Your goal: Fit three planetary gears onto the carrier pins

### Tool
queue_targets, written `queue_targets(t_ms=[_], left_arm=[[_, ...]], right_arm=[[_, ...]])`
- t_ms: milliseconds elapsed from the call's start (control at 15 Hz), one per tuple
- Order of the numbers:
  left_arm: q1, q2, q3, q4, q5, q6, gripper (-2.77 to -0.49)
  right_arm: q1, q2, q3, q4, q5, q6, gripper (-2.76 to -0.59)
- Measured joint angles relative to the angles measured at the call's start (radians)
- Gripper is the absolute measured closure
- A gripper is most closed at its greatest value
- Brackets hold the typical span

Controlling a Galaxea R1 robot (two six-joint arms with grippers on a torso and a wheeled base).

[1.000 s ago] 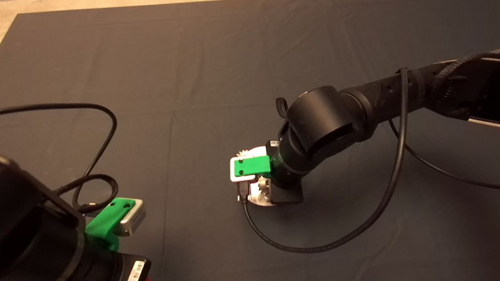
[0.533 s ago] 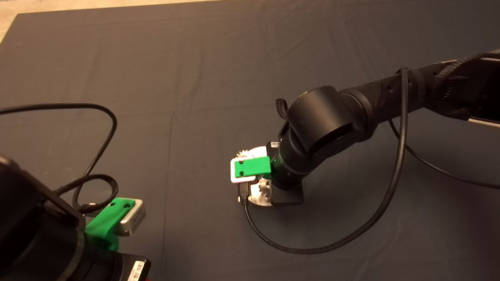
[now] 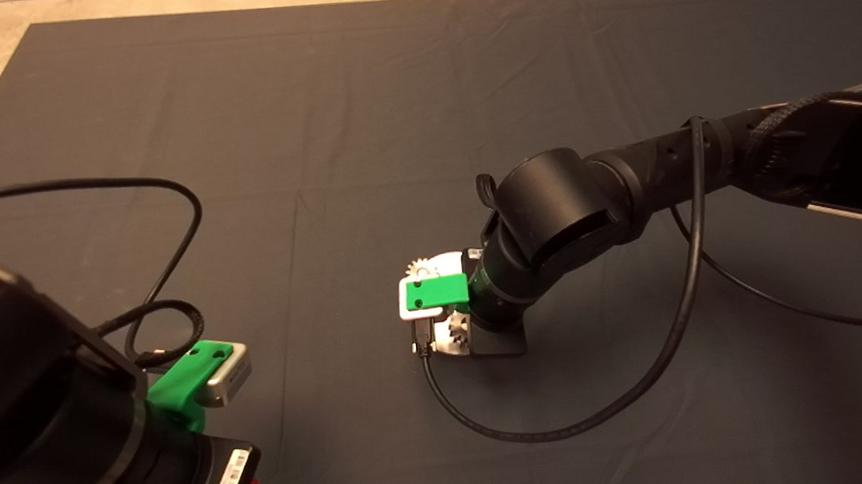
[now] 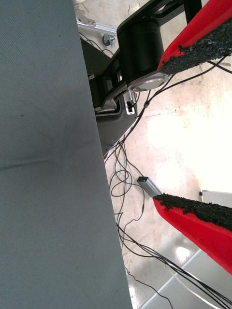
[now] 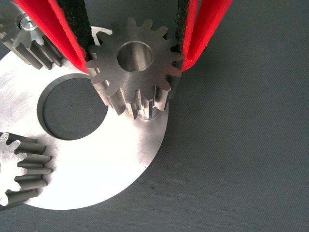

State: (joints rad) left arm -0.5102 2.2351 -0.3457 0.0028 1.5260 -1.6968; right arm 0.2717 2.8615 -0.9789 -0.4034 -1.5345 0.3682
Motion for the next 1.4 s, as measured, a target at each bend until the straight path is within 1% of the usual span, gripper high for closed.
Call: queue_targets(t_ms=[667, 1133, 1267, 1400], left_arm=[[0.000, 0.000, 0.000, 0.000, 0.000, 0.000, -1.75], [0.000, 0.000, 0.000, 0.000, 0.000, 0.000, -1.75], [0.000, 0.000, 0.000, 0.000, 0.000, 0.000, -1.75], [0.000, 0.000, 0.000, 0.000, 0.000, 0.000, -1.75]], right_arm=[[-0.003, 0.001, 0.000, 0.003, 0.000, 0.000, -1.04], [-0.026, 0.003, 0.000, 0.004, 0.000, 0.000, -1.04], [-0.026, 0.004, -0.002, 0.004, 0.000, -0.001, -1.04], [-0.027, 0.008, -0.021, 0.009, 0.000, -0.001, -1.04]])
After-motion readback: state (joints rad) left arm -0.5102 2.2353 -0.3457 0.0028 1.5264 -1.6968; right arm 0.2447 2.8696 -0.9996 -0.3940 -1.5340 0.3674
